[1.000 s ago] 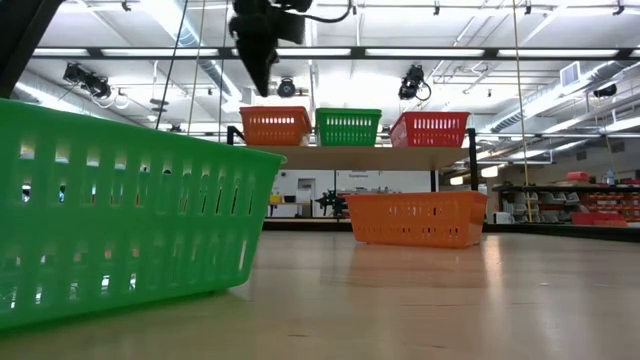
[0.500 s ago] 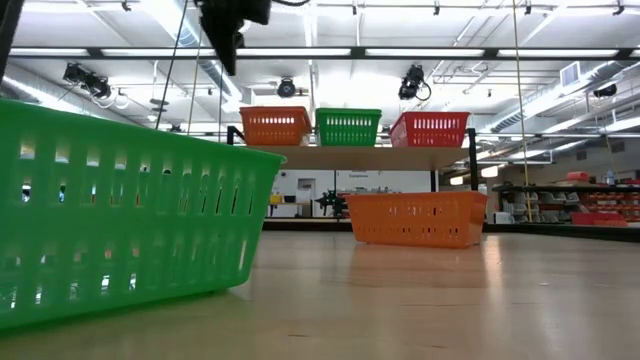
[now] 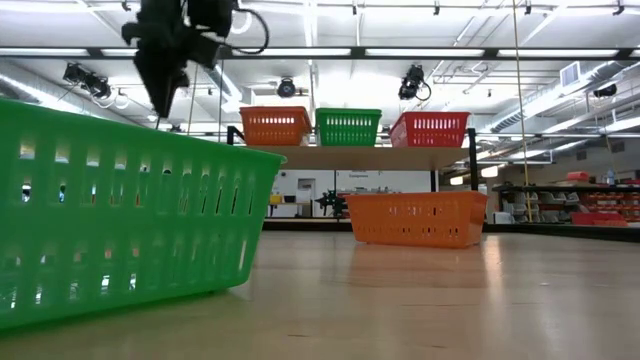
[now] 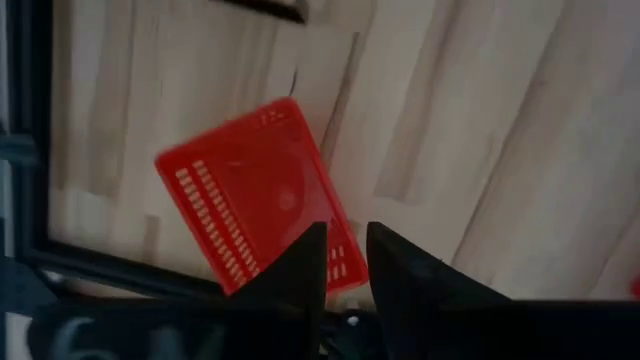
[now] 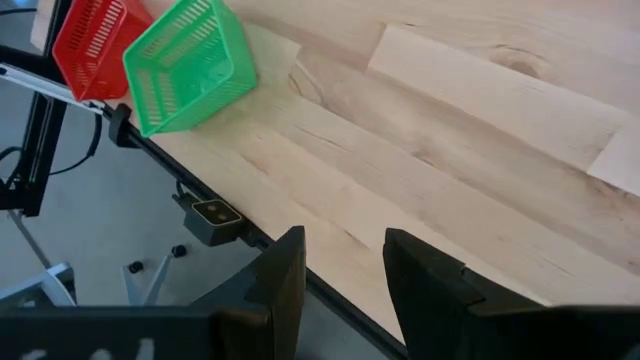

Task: Stack baskets on shelf by color
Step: Stack the top red bin on the red bin on the shelf

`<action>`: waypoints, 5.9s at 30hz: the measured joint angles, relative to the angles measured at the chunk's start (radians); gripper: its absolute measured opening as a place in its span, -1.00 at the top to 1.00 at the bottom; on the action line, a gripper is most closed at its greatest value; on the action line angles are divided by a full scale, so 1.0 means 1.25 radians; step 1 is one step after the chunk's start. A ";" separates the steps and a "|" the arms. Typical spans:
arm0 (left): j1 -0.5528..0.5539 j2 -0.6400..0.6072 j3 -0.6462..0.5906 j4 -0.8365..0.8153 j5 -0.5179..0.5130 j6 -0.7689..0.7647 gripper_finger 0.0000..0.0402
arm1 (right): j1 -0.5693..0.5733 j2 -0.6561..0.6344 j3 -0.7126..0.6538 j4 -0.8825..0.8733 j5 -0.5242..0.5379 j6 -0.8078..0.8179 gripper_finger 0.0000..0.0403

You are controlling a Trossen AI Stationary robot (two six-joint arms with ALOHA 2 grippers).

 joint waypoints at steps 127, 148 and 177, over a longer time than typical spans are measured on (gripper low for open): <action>-0.083 -0.204 -0.358 0.043 -0.084 -0.356 0.96 | -0.090 0.000 0.000 0.098 -0.081 -0.152 0.29; -0.438 -0.202 0.053 0.025 0.044 0.284 0.96 | -0.329 -0.060 0.136 0.267 -0.101 -1.062 0.34; -0.620 0.017 0.268 0.133 0.079 0.213 0.96 | -0.524 -0.102 0.206 0.334 -0.426 -1.396 0.34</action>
